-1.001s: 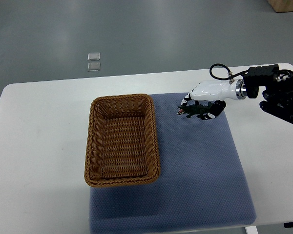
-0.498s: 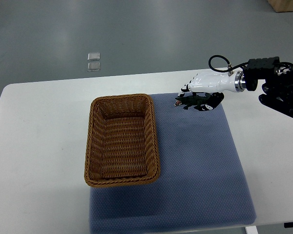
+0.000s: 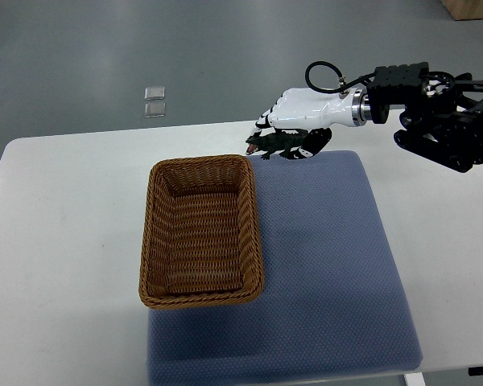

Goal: Place crocodile in brown basket with right hand
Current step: 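Lift the crocodile with the right hand and carry it over the basket, then open the right hand fingers to drop the crocodile into the basket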

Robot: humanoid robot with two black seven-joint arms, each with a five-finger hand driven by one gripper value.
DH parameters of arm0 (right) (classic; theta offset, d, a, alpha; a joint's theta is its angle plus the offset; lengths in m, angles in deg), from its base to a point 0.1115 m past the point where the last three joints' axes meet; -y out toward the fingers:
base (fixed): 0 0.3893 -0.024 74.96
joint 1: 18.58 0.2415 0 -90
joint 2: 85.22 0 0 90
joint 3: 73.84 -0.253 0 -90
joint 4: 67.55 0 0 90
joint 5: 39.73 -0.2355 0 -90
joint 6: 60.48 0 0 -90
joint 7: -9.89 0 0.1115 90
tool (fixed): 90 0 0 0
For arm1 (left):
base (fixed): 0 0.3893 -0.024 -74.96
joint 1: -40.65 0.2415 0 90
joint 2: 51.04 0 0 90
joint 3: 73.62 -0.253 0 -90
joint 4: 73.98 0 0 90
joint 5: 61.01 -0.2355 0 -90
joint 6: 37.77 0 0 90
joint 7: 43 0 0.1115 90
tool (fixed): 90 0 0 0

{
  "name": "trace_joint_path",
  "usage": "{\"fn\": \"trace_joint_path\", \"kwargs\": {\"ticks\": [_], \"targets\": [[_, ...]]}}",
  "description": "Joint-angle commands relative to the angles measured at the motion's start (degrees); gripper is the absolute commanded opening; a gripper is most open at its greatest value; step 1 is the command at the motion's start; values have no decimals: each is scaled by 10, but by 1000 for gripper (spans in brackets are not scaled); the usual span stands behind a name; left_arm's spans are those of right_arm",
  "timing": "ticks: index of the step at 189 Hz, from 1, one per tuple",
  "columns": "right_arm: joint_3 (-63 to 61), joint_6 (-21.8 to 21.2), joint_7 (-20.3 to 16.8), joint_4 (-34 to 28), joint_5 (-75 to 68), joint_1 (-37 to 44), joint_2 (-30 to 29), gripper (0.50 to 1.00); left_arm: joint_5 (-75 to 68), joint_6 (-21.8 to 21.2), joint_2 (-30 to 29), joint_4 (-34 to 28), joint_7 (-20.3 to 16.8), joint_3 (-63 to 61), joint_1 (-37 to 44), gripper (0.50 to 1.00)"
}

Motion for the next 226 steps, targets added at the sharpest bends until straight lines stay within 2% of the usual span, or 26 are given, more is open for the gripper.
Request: {"fn": "trace_joint_path", "kwargs": {"ticks": [1, 94, 184, 189, 201, 226], "targets": [[1, 1, 0, -17, 1, 14, -15, 500, 0, 0, 0, 0, 0, 0, 0, 1000], [9, 49, 0, -24, 21, 31, -120, 500, 0, 0, 0, 0, 0, 0, 0, 1000], [21, 52, 0, -24, 27, 21, -136, 500, 0, 0, 0, 0, 0, 0, 0, 1000], [21, 52, 0, -24, 27, 21, -140, 527, 0, 0, 0, 0, 0, 0, 0, 1000], [21, 52, 0, -24, 26, 20, -144, 554, 0, 0, 0, 0, 0, 0, 0, 1000], [20, 52, 0, -24, 22, 16, -145, 662, 0, 0, 0, 0, 0, 0, 0, 1000]]}}
